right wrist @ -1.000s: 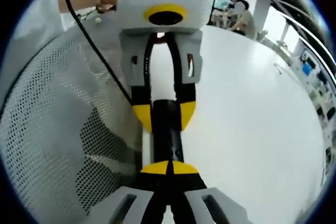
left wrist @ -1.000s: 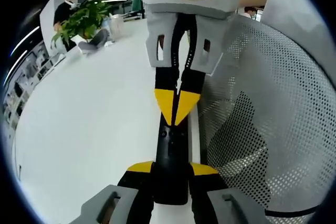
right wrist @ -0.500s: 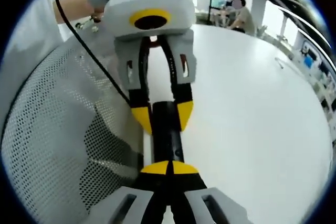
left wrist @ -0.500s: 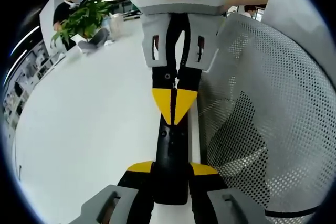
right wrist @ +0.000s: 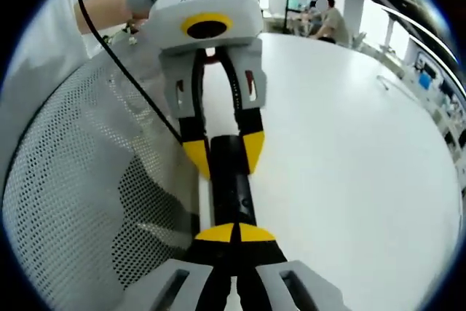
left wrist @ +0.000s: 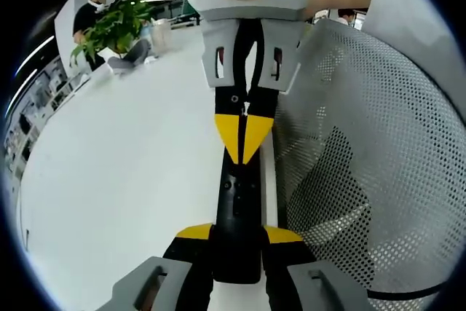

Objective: Press the specified remote control buttons in sequence, fully releasing each button before pressing the next.

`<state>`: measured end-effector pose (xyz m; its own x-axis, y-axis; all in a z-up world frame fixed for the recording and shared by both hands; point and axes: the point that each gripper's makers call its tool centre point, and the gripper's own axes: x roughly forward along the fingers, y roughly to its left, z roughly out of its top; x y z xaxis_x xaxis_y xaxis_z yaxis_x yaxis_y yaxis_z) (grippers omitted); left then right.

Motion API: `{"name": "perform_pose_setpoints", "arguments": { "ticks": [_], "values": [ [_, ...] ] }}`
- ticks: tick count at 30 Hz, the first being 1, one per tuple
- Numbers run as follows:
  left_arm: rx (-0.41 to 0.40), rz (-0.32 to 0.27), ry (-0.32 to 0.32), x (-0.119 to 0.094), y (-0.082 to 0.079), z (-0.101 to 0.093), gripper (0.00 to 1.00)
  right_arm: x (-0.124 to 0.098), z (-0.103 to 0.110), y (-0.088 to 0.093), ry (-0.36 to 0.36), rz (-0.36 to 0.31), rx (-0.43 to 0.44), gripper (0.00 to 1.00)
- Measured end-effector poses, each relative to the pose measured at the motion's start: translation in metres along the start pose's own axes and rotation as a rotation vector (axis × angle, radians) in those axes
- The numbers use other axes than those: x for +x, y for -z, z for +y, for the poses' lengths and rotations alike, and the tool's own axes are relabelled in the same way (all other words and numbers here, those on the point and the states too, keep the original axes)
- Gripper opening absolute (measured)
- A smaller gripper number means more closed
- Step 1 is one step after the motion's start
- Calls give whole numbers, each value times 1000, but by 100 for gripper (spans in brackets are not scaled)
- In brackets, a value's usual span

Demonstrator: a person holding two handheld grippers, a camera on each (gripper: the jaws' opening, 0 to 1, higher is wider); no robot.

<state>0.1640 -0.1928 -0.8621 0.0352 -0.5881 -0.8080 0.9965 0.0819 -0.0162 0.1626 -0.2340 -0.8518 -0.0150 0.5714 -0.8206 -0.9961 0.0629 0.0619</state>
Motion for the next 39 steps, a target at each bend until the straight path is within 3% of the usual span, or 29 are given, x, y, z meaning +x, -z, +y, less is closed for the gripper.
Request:
{"name": "perform_pose_setpoints", "arguments": {
  "ticks": [5, 13, 17, 25, 37, 39],
  "values": [
    [5, 11, 3, 0, 0, 0, 25, 2, 0, -1, 14, 18, -9, 0],
    [27, 20, 23, 0, 1, 0, 25, 2, -1, -1, 32, 13, 48, 0],
    [32, 19, 29, 0, 1, 0, 25, 1, -2, -1, 34, -34, 123, 0],
    [26, 6, 23, 0, 0, -1, 25, -2, 0, 1, 60, -112, 180, 0],
    [32, 9, 29, 0, 0, -1, 25, -7, 0, 8, 89, -42, 96, 0],
    [30, 7, 28, -1, 1, -1, 25, -6, 0, 8, 89, -1, 7, 0]
  ]
}}
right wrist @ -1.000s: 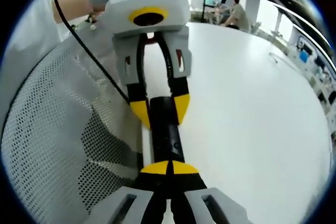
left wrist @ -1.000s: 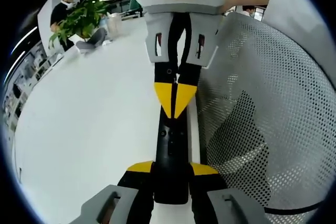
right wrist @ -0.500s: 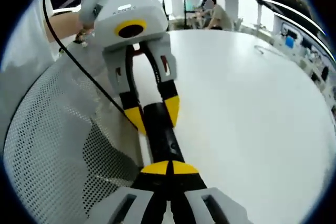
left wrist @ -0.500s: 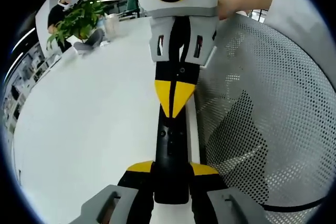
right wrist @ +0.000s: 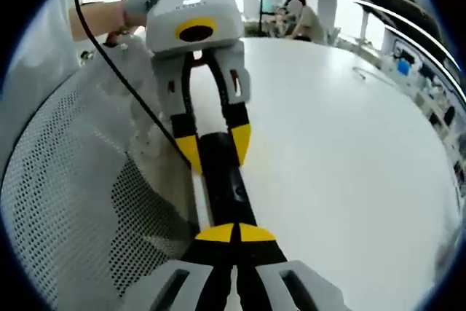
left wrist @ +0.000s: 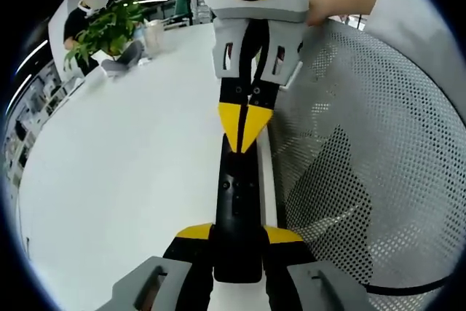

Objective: Press the specified remote control buttons in sequence, fully releasing each button before pressing the next.

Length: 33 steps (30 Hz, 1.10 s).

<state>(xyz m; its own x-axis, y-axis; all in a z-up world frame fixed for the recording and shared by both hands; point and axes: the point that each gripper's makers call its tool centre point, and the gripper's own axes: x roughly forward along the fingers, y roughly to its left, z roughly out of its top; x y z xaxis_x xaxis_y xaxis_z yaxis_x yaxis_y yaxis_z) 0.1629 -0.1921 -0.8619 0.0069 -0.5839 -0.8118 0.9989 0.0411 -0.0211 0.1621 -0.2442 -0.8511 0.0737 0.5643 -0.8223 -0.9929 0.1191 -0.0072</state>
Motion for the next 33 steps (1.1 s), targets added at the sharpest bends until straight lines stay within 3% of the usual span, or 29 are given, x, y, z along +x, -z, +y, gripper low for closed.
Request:
{"name": "perform_pose_setpoints", "arguments": {
  "ticks": [3, 12, 19, 25, 33],
  "values": [
    [-2, 1, -2, 0, 0, 0, 25, 1, 1, 0, -9, 30, -64, 0],
    [-1, 4, 7, 0, 1, 1, 25, 2, -1, 0, -30, 76, -37, 0],
    [-3, -7, -2, 0, 1, 1, 25, 0, -2, 0, -18, -23, 68, 0],
    [-2, -8, 1, 0, 0, 1, 25, -1, -2, -1, -26, -49, 111, 0],
    [0, -5, 3, 0, 0, 0, 25, 7, 2, -10, -23, -41, 46, 0]
  ]
}}
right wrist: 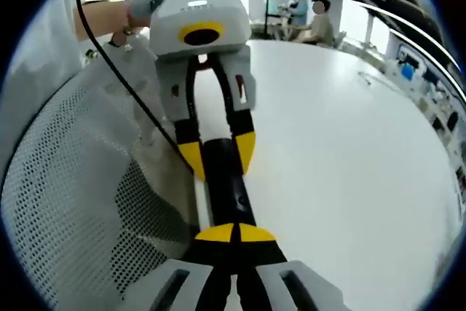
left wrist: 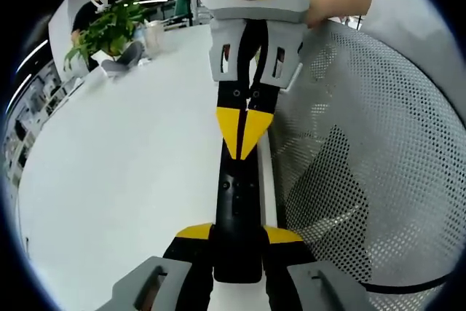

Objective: Press the specified remote control buttons in sequence, fully releasing each button before pressing the next.

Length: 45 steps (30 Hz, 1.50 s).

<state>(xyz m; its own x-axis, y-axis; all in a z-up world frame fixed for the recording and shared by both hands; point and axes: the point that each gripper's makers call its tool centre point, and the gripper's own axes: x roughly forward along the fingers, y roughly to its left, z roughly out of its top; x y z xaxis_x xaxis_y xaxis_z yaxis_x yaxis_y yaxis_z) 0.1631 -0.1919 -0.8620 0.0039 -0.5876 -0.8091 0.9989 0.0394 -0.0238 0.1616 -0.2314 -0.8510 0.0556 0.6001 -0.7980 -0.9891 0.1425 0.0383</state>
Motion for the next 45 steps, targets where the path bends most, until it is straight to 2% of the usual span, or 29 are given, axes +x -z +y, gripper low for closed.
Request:
{"name": "perform_pose_setpoints", "arguments": {
  "ticks": [1, 4, 5, 10, 16, 18, 22, 24, 26, 31, 33, 35, 36, 38, 41, 44, 45],
  "values": [
    [-1, 1, -2, 0, 0, 0, 25, 0, -2, 3, 9, 32, -56, 0],
    [-1, 1, -5, 0, 0, 0, 25, 0, 1, 2, 13, 49, -164, 0],
    [-2, 1, -5, 0, 0, 0, 25, 0, 1, 2, 13, 49, -171, 0],
    [6, 19, 9, 0, 0, 0, 25, 1, -1, 1, -11, 58, -98, 0],
    [14, 28, 20, 0, 1, 0, 25, 1, 0, 1, -14, 72, -103, 0],
    [13, 29, 21, 0, 1, 0, 25, 1, -1, 1, -12, 44, -71, 0],
    [8, 31, 20, 0, 1, 0, 25, -1, -3, -1, -20, -69, 82, 0],
    [7, 30, 19, 0, 0, 0, 25, -3, -2, 0, -32, -81, 123, 0],
    [12, 38, 23, 0, 1, 0, 25, -1, -1, -1, -37, -65, 93, 0],
    [13, 56, 36, 0, 0, 0, 25, 2, 0, -6, -10, -21, -70, 0],
    [7, 62, 38, 0, 1, 0, 25, 3, 3, -10, -8, -24, -80, 0],
    [4, 66, 37, 0, 1, 0, 25, 5, 4, -7, -8, 12, -119, 0],
    [6, 69, 36, 0, 1, 0, 25, 5, 2, -9, 8, 13, -178, 0],
    [7, 72, 35, 0, 1, 0, 25, 6, 4, -8, 8, 29, -179, 0],
    [12, 76, 35, 0, 1, 0, 25, 6, 4, -7, 18, 62, -229, 0],
    [21, 77, 38, 0, 1, 0, 25, 7, 3, -8, 16, 81, -218, 0],
    [26, 77, 41, 0, 1, 0, 25, 7, 2, -8, 13, 90, -190, 0]
  ]
}}
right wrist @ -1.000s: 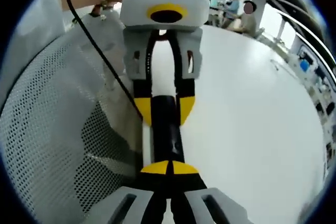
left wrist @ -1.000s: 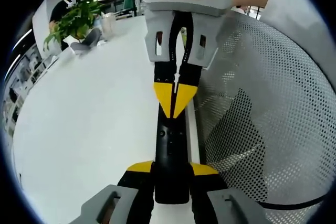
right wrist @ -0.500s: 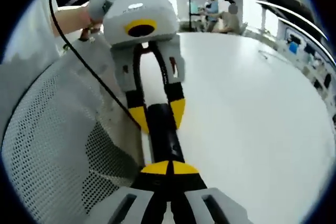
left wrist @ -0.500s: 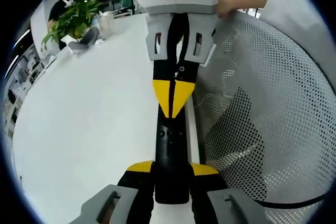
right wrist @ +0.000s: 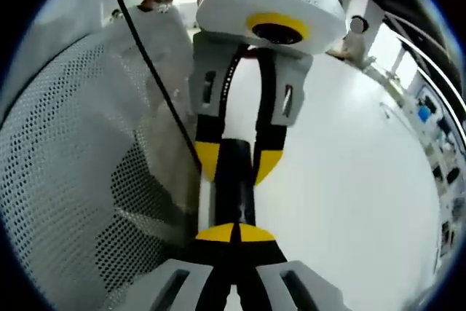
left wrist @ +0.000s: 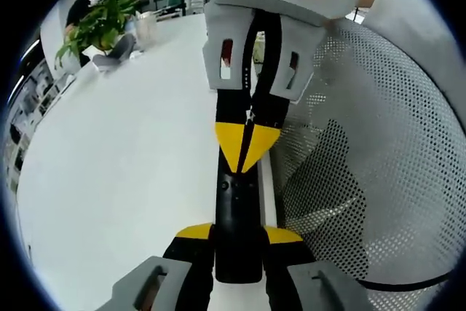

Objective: Press the specified remote control buttons in sequence, fully releasing each button before pressing the next.

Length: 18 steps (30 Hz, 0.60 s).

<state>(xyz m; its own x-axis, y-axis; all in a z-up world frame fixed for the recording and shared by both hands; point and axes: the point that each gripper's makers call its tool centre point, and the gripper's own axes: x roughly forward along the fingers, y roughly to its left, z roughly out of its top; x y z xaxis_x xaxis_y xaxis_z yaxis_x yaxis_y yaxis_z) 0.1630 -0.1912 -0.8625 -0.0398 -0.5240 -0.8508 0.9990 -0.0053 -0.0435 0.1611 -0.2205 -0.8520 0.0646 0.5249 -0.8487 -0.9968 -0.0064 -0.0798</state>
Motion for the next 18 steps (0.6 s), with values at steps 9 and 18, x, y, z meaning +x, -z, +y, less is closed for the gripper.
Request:
{"name": "perform_pose_setpoints", "arguments": {
  "ticks": [9, 18],
  "values": [
    [23, 5, -15, 0, 0, 0, 25, 1, -1, 1, -59, 58, 79, 0],
    [18, -1, -11, 1, 0, 0, 25, 2, -2, 1, -155, 106, 161, 0]
  ]
}}
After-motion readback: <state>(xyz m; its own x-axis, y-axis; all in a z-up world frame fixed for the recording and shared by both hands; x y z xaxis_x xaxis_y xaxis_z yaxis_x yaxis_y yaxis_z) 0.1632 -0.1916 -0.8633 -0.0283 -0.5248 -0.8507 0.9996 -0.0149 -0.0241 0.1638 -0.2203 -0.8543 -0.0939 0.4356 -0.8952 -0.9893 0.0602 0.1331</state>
